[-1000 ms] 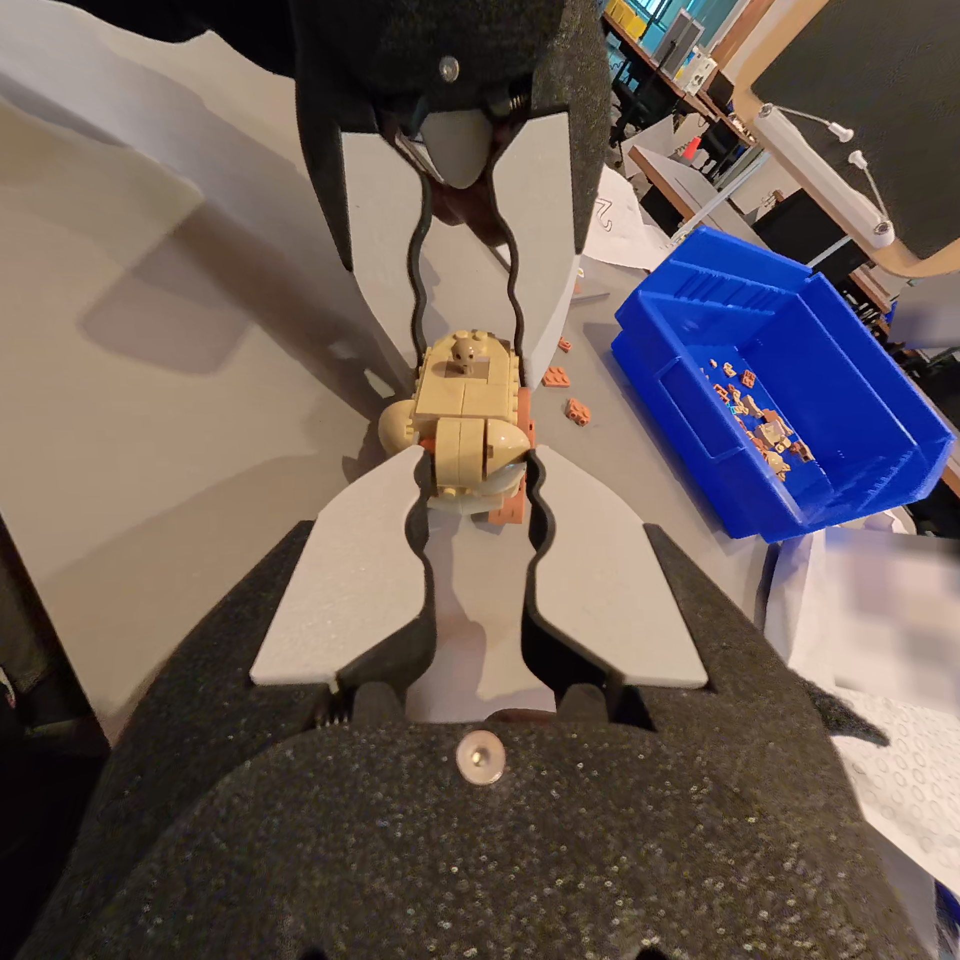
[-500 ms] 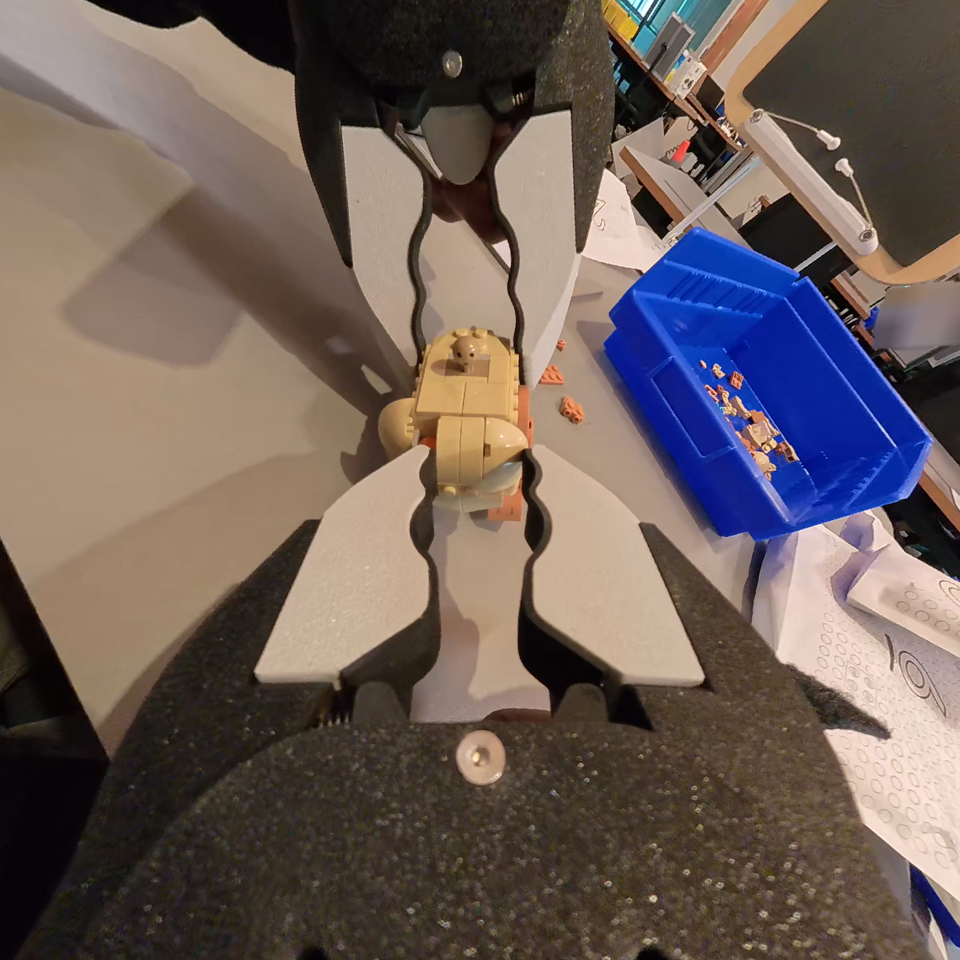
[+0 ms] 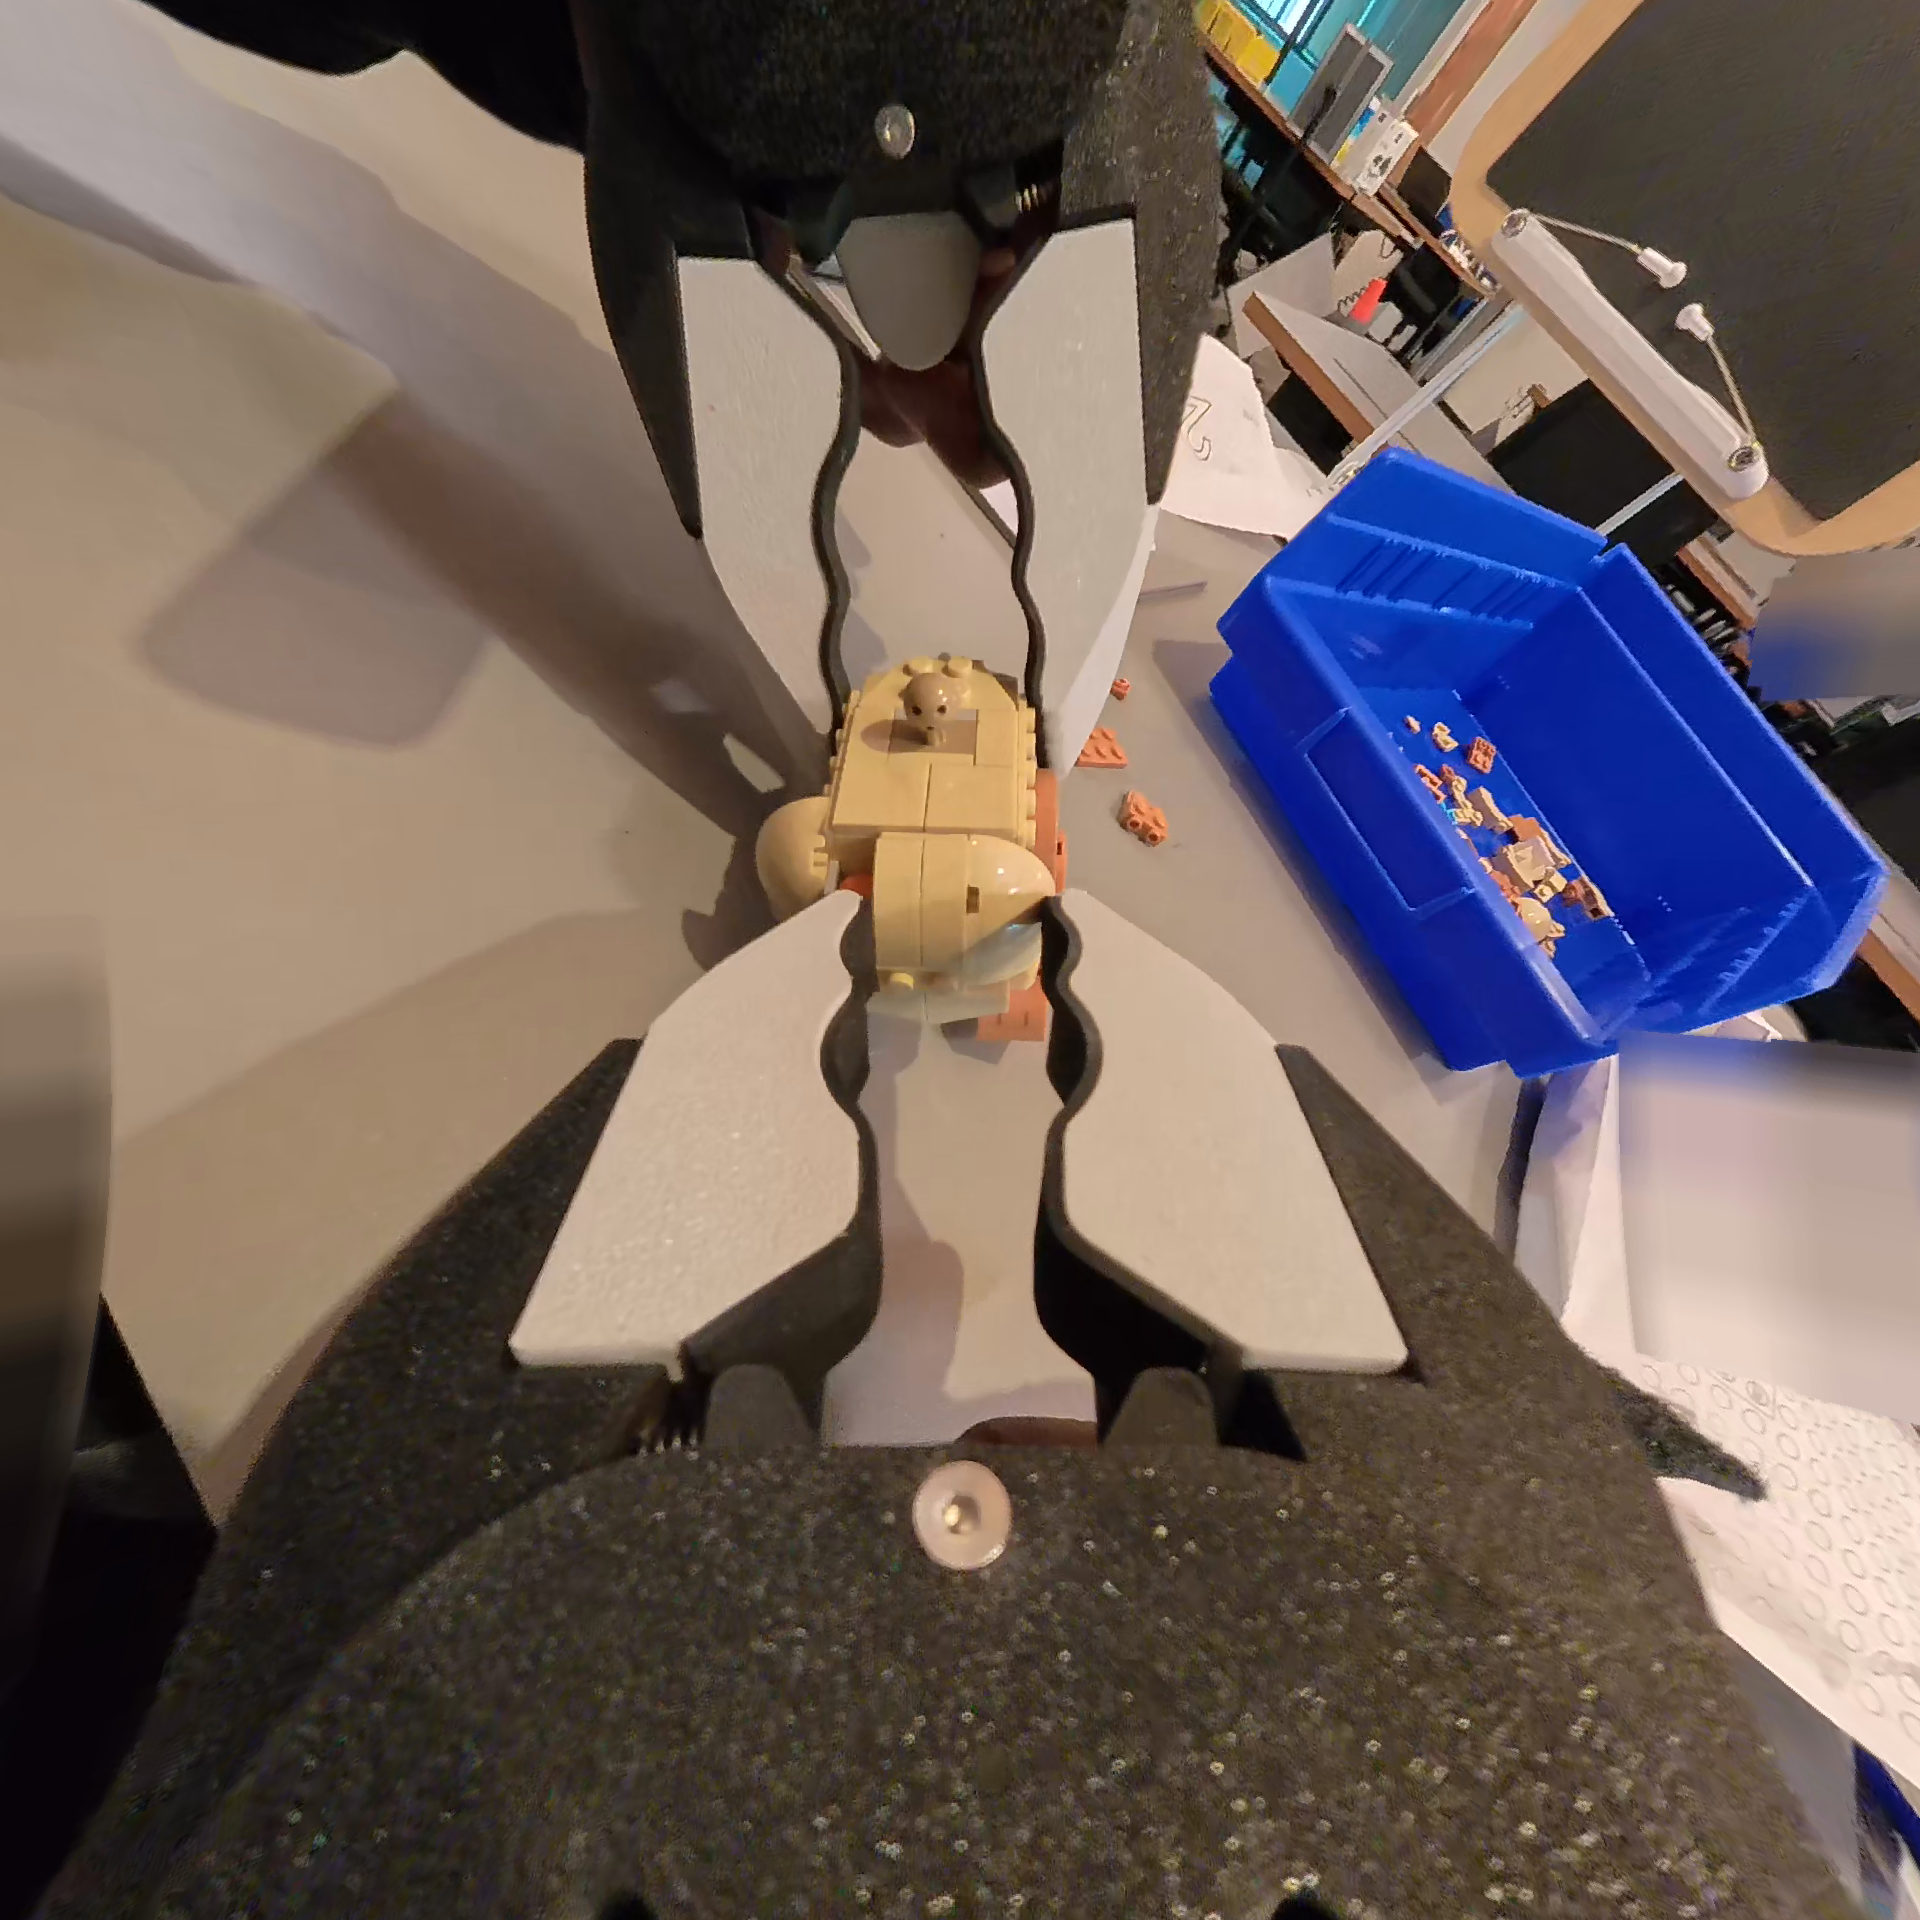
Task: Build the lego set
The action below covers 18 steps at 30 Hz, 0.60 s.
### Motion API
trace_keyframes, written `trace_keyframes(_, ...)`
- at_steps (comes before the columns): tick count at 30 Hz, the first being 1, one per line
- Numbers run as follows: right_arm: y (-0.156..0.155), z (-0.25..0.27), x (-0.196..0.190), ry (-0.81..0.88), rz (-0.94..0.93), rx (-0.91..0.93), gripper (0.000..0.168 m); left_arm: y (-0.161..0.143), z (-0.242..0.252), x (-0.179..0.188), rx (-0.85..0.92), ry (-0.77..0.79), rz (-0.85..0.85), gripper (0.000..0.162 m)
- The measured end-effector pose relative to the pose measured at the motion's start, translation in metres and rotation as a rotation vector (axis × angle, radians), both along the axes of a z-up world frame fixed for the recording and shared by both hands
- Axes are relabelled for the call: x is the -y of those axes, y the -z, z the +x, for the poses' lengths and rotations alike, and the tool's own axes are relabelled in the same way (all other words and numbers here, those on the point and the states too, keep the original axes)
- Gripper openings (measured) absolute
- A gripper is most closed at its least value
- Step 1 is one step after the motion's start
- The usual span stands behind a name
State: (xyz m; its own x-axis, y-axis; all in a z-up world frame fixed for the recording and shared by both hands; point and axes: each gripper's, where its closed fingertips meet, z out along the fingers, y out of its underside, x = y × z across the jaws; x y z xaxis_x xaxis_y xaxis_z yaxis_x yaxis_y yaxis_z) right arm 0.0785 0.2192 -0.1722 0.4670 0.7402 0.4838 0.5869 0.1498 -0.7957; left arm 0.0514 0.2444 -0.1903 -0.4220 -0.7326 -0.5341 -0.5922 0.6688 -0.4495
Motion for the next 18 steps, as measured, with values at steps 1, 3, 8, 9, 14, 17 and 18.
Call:
trace_keyframes(1,0.000,0.000,0.000,-0.004,-0.009,-0.007,0.031,0.000,0.000,0.000,-0.003,0.000,-0.005,0.044)
trace_keyframes(3,0.001,0.001,0.002,-0.035,-0.048,-0.015,0.038,0.000,0.001,-0.001,-0.011,0.002,-0.010,0.044)
trace_keyframes(8,0.004,0.008,0.004,-0.107,-0.170,-0.040,0.050,-0.001,-0.004,-0.006,-0.073,0.028,-0.012,0.044)
trace_keyframes(9,0.004,0.008,0.005,-0.127,-0.203,-0.049,0.051,-0.001,-0.006,-0.006,-0.092,0.035,-0.030,0.044)
trace_keyframes(14,0.006,0.003,-0.004,-0.183,-0.257,-0.035,0.062,-0.004,-0.011,-0.005,-0.207,0.080,-0.129,0.044)
trace_keyframes(17,0.009,-0.004,-0.005,-0.215,-0.277,-0.013,0.064,-0.005,-0.011,-0.007,-0.251,0.095,-0.185,0.044)
trace_keyframes(18,0.011,-0.006,-0.006,-0.218,-0.284,-0.007,0.060,-0.005,-0.011,-0.007,-0.261,0.099,-0.203,0.044)
